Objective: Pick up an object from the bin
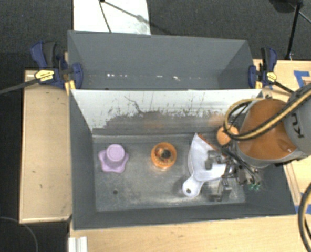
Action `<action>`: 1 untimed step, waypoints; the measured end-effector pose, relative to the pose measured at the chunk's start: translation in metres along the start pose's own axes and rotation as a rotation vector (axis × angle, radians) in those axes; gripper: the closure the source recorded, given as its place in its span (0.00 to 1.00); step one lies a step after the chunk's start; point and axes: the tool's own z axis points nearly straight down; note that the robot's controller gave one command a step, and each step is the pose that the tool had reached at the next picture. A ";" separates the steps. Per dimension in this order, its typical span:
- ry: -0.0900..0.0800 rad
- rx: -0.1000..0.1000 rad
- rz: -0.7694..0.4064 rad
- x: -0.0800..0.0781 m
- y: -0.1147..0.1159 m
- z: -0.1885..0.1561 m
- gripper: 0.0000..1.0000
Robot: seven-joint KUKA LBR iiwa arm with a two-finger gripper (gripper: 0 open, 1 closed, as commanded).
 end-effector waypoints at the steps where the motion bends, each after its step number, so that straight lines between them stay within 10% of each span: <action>1: 0.002 0.000 -0.203 0.016 0.053 -0.023 0.00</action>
Offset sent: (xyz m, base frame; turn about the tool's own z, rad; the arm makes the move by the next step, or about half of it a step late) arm 0.0000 0.0000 0.0000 0.0000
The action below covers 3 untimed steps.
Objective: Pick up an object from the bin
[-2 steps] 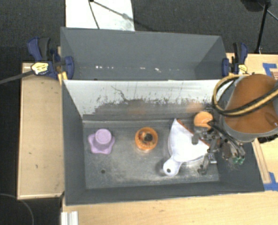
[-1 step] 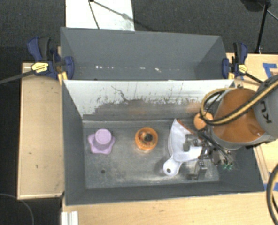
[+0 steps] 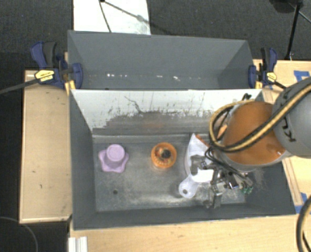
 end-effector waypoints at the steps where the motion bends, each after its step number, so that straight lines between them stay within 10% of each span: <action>1: -0.006 0.000 0.176 -0.005 -0.038 0.016 0.00; 2: -0.002 0.000 -0.163 -0.009 -0.012 0.020 0.00; 3: -0.008 0.000 0.169 -0.006 -0.035 0.017 1.00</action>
Offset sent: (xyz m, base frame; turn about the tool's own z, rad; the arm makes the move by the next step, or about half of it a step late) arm 0.0088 0.0203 -0.0210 -0.3767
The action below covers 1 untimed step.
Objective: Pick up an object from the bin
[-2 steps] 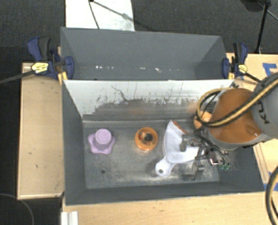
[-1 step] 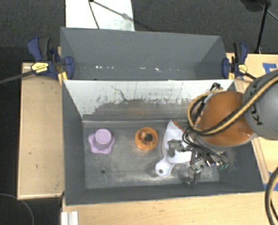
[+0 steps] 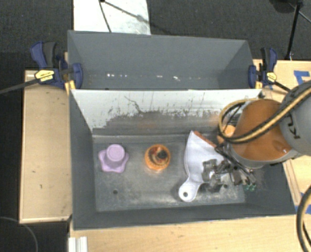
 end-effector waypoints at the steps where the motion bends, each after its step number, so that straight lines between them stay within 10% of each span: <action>1: -0.001 0.000 0.010 0.000 -0.004 0.000 1.00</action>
Offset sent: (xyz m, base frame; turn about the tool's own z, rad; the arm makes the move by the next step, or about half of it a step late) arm 0.0001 0.0000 0.0404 0.0000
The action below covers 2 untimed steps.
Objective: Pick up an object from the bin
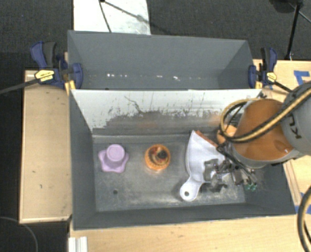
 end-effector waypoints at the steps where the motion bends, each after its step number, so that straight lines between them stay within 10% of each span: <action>1: 0.006 0.000 -0.003 0.001 0.001 -0.005 1.00; 2: 0.005 0.000 -0.004 0.000 0.001 -0.016 1.00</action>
Offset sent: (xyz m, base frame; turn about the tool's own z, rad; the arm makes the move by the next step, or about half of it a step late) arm 0.0000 -0.0001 0.0226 0.0000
